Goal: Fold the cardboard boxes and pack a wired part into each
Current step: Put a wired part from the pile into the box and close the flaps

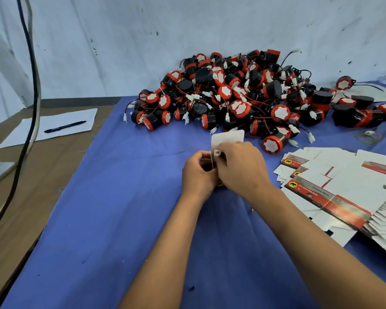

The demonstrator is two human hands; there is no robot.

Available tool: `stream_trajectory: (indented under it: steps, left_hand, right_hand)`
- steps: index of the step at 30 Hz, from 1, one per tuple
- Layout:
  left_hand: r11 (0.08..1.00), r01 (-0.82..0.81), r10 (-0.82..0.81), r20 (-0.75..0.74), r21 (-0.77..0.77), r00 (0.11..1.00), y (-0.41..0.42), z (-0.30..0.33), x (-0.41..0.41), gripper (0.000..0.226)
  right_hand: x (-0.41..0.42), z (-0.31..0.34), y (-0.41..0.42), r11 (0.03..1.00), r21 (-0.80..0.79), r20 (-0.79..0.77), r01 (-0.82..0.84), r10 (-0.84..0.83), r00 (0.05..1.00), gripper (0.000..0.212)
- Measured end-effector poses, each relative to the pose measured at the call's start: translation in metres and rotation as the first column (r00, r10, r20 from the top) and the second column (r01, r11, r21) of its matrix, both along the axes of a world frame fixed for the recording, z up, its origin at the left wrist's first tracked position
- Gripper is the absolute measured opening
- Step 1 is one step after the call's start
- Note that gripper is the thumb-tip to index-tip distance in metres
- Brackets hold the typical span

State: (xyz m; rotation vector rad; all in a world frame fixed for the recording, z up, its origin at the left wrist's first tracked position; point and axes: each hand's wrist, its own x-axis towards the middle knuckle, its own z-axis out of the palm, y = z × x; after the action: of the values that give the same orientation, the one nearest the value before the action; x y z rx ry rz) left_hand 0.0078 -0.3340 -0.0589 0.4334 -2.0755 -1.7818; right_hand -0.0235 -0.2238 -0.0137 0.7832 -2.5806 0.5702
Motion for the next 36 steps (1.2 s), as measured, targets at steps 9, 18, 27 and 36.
stream_trajectory:
  steps: [9,18,27,36]
  left_hand:
    - [0.997,-0.01,0.01,-0.002,-0.08,1.0,0.0,0.002,0.002,0.017]
    - [0.999,0.014,-0.015,-0.024,-0.031,1.0,0.003,0.005,0.009,0.027]
    - [1.0,-0.012,0.011,-0.016,-0.019,1.0,0.001,0.001,0.006,0.023]
    - [0.982,-0.138,0.118,-0.153,-0.126,0.981,0.009,0.0,0.007,0.009]
  right_hand:
    - [0.003,0.009,-0.005,0.978,0.101,0.0,-0.181,0.182,0.983,0.01]
    - [-0.012,0.019,0.016,0.923,0.078,0.23,-0.376,0.351,0.908,0.017]
    - [-0.027,0.034,0.036,0.852,-0.004,0.242,-0.523,0.509,0.826,0.029]
    - [-0.024,0.021,0.024,0.889,-0.036,0.202,-0.456,0.453,0.868,0.023]
